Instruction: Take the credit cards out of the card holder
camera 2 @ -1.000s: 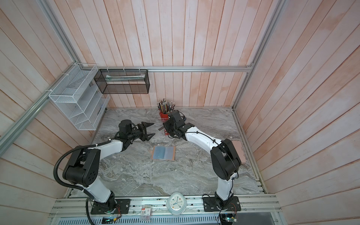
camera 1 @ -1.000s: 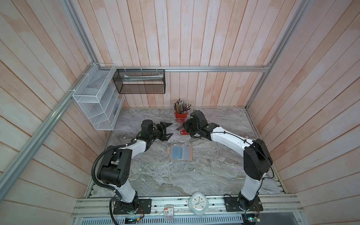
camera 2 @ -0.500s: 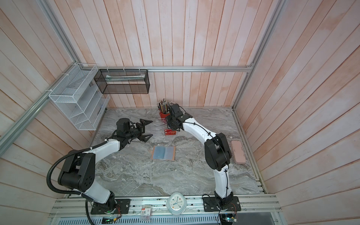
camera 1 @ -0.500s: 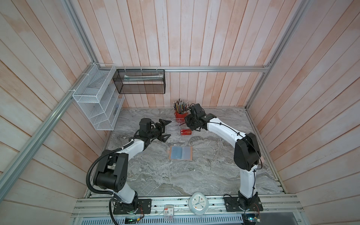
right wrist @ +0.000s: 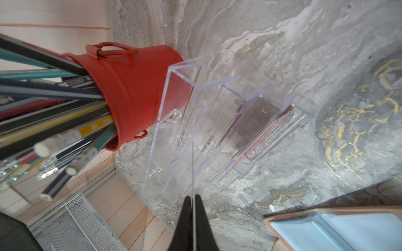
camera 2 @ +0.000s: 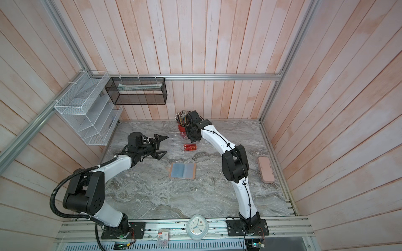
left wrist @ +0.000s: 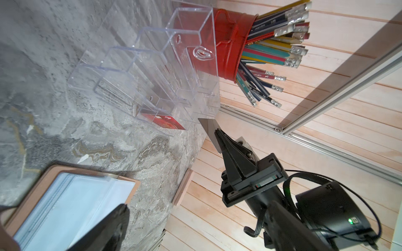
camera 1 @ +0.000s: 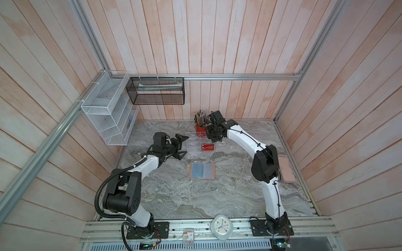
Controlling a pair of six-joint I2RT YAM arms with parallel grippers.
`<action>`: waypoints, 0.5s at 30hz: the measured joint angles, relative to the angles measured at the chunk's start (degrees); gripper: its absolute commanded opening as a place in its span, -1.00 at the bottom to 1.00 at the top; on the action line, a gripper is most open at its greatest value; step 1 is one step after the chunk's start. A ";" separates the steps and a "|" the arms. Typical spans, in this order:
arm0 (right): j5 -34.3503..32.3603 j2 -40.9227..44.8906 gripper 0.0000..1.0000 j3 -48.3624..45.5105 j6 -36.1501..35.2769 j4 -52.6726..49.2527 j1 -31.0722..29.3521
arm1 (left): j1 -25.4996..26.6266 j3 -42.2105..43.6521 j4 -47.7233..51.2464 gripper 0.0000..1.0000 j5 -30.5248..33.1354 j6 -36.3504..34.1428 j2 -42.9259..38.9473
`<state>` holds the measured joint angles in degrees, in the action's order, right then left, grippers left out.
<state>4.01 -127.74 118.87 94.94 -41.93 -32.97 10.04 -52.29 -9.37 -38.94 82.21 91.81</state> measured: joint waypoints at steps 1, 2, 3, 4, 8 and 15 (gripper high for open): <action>0.24 0.00 -1.00 0.00 0.11 -0.37 0.13 | -0.04 0.00 0.31 1.00 0.00 -0.52 -0.02; 0.39 0.00 -1.00 0.00 0.26 -0.59 0.22 | -0.09 0.00 0.66 1.00 0.04 -1.05 -0.02; 0.59 0.00 -1.00 0.00 0.50 -0.79 0.35 | -0.11 -0.02 1.07 1.00 0.11 -1.64 -0.02; 0.66 0.00 -1.00 0.00 0.76 -0.96 0.46 | -0.11 -0.04 1.40 1.00 0.20 -2.16 -0.02; 1.29 0.00 -1.00 -0.07 1.09 -1.55 0.85 | -0.15 -0.22 2.56 1.00 0.31 -4.26 -0.28; 2.19 -0.15 -1.00 -1.38 1.09 -1.22 1.70 | -0.15 -0.96 3.82 1.00 0.42 -7.76 -2.14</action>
<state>6.20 -127.90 117.49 96.03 -43.16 -31.27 9.89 -53.25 -5.54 -38.52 74.46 89.67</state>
